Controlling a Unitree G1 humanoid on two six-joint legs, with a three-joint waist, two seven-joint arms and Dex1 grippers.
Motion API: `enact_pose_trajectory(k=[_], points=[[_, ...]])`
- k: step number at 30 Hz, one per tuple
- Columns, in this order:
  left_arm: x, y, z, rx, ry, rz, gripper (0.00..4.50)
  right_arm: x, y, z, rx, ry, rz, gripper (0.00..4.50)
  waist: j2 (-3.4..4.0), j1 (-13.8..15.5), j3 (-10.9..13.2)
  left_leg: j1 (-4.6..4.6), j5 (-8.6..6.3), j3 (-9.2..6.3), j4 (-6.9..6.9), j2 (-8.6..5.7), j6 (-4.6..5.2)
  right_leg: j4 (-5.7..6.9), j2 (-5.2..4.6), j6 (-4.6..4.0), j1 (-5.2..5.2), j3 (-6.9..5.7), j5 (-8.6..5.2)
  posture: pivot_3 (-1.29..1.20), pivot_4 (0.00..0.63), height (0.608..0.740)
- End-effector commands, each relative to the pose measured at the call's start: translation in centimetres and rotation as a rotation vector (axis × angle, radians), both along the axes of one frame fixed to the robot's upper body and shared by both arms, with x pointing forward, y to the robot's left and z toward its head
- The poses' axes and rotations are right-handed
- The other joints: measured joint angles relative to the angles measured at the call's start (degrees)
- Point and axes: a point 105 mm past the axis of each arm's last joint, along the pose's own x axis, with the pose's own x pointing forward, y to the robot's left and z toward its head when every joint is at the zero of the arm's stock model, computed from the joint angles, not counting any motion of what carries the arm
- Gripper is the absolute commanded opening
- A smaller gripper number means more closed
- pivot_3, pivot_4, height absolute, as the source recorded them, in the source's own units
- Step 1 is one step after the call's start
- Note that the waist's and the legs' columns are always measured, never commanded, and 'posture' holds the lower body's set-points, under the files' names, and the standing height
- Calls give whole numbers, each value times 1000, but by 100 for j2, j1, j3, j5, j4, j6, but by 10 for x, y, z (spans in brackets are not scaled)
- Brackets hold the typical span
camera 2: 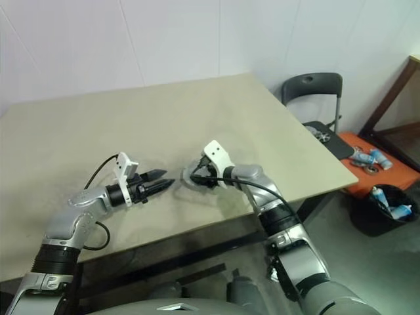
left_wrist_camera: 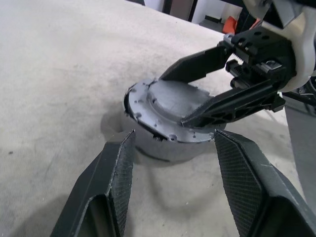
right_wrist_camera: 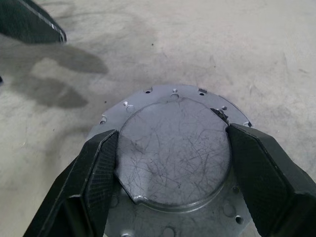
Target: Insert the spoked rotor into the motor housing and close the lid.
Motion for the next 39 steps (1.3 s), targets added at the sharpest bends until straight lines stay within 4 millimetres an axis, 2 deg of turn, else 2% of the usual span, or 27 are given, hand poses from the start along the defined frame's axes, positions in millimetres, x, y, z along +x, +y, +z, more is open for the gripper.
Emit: enact_pose_trajectory(k=[1, 8, 14, 17, 25, 29, 35, 39], points=[[2, -2, 17, -12, -53, -9, 2701, -3, -27, -33, -99, 117, -79, 3107, 0, 0, 0, 0, 0, 0, 0, 0, 0, 0, 0, 0, 0, 0, 0, 0, 0, 740], [-4, -9, 23, -18, -49, -11, 2701, 2, -7, -23, -17, 104, -121, 3107, -2, -31, -1, 2, 0, 0, 4, 3, -1, 2, 0, -1, 1, 6, 0, 0, 0, 740], [-4, -12, 29, -18, -43, -7, 2701, 1, 15, 21, 287, 141, -102, 3107, 3, -32, 2, -7, 0, 0, 0, 11, -1, 3, 8, -1, -13, 7, 0, 0, 0, 740], [-3, -11, 30, -16, -41, -2, 2701, -4, 21, 36, 354, 140, -53, 3107, 4, -40, 2, -75, 1, 0, 0, 10, 1, 10, 12, 14, -78, 7, 10, 0, 0, 740], [2, -9, 35, -13, -46, 3, 2701, -10, 30, 31, 283, 77, -16, 3107, 4, -49, 3, -156, 1, 2, -6, 8, 1, 14, 23, 21, -163, 6, 15, 0, 0, 740], [-2, -9, 33, -10, -43, 3, 2701, 3, 25, 20, 173, -29, -91, 3107, 4, -60, 3, -157, 1, 2, -5, 8, 1, 16, 25, 21, -165, 2, 15, 0, 0, 740], [-5, -11, 31, -10, -40, 4, 2701, -2, 27, 14, 146, -45, -66, 3107, 3, -33, 2, -157, 2, 2, 10, 6, 1, 18, 24, 21, -160, 1, 16, 0, 0, 740], [-7, -11, 27, -10, -36, 7, 2701, -1, 19, 10, 145, -15, -74, 3107, 3, -36, 2, -156, 2, 3, 13, 4, 1, 18, 23, 21, -157, 2, 16, 0, 0, 740]])
